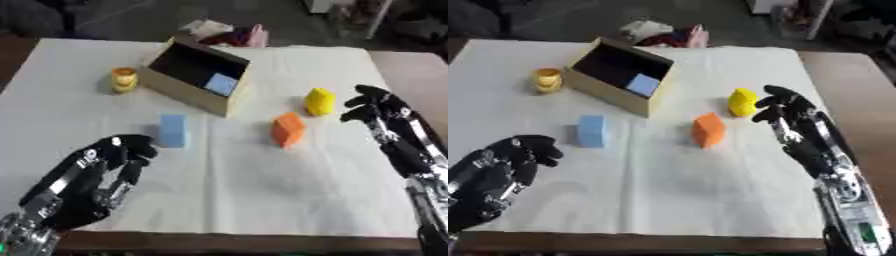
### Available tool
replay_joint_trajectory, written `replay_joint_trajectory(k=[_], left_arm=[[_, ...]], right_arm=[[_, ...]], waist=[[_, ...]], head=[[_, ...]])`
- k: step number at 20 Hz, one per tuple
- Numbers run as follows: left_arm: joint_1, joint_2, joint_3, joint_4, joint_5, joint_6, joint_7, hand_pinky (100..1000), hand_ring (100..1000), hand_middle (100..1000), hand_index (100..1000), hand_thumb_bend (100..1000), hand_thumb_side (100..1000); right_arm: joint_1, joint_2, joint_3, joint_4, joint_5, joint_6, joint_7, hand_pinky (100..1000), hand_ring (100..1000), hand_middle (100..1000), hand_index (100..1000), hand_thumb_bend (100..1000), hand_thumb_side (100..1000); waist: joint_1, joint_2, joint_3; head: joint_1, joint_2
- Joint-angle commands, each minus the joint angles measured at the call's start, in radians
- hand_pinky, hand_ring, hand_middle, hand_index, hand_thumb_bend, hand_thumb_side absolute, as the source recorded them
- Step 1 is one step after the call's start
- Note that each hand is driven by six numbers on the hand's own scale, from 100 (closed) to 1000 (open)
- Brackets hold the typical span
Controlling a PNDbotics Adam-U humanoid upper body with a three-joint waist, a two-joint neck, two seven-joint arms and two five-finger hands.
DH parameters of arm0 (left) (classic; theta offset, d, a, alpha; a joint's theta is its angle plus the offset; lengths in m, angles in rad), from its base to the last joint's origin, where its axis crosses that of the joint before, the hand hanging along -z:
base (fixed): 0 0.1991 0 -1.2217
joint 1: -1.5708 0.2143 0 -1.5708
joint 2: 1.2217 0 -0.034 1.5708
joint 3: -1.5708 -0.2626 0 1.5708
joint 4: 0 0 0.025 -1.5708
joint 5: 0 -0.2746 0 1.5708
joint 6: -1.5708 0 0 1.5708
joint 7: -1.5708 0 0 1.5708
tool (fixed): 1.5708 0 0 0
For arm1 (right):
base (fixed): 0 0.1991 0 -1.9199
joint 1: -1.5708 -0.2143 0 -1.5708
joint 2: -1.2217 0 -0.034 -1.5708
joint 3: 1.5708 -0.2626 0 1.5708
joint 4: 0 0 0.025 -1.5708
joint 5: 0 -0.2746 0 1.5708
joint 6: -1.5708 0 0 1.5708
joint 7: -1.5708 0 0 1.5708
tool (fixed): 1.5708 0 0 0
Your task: Pick up objects on the table and place them in the box.
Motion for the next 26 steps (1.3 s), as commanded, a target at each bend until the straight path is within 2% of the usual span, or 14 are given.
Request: replay_joint_trajectory(k=[1, 4, 7, 10, 14, 17, 22, 26], left_arm=[[-0.039, 0.101, 0.029, -0.022, -0.014, -0.043, 0.03, 777, 796, 702, 859, 100, 341], [-0.083, 0.213, 0.052, -0.022, -0.033, -0.067, 0.065, 783, 802, 718, 871, 100, 303], [-0.134, 0.341, 0.067, -0.022, -0.088, -0.067, 0.093, 798, 815, 749, 897, 100, 253], [-0.191, 0.444, 0.066, -0.022, -0.183, -0.031, 0.093, 808, 818, 766, 912, 100, 244], [-0.292, 0.531, 0.029, 0.023, -0.311, 0.025, 0.054, 822, 824, 792, 929, 100, 265], [-0.384, 0.542, -0.009, 0.131, -0.398, 0.012, 0.014, 829, 826, 802, 937, 100, 282], [-0.518, 0.488, -0.051, 0.355, -0.535, -0.055, -0.024, 833, 823, 812, 941, 100, 309], [-0.565, 0.449, -0.06, 0.483, -0.618, -0.115, -0.003, 833, 823, 812, 941, 100, 309]], right_arm=[[-0.007, -0.024, -0.004, -0.018, 0.001, -0.001, 0.003, 735, 607, 654, 859, 100, 470], [-0.007, -0.028, -0.004, -0.017, 0.003, -0.001, 0.002, 735, 607, 654, 859, 100, 470], [-0.007, -0.03, -0.002, -0.018, 0.004, 0.0, 0.004, 736, 607, 654, 859, 100, 470], [-0.008, -0.031, 0.0, -0.017, 0.005, 0.0, 0.006, 736, 607, 654, 859, 100, 470], [-0.011, -0.034, 0.004, -0.016, 0.003, -0.002, 0.01, 736, 607, 654, 859, 100, 470], [-0.012, -0.034, 0.007, -0.015, 0.001, -0.004, 0.013, 736, 607, 654, 859, 100, 470], [-0.015, -0.034, 0.011, -0.012, -0.003, -0.008, 0.018, 736, 607, 654, 860, 100, 470], [-0.016, -0.034, 0.011, -0.011, -0.005, -0.01, 0.019, 736, 607, 654, 860, 100, 470]], waist=[[0.007, -0.008, -0.005], [0.013, -0.008, -0.014], [0.018, -0.008, -0.023], [0.02, -0.007, -0.033], [0.019, -0.005, -0.049], [0.015, -0.003, -0.06], [0.008, 0.001, -0.073], [0.005, 0.003, -0.076]], head=[[0.005, 0.005], [0.01, 0.005], [0.014, 0.005], [0.019, 0.005], [0.034, 0.005], [0.043, 0.005], [0.054, 0.005], [0.055, 0.005]])
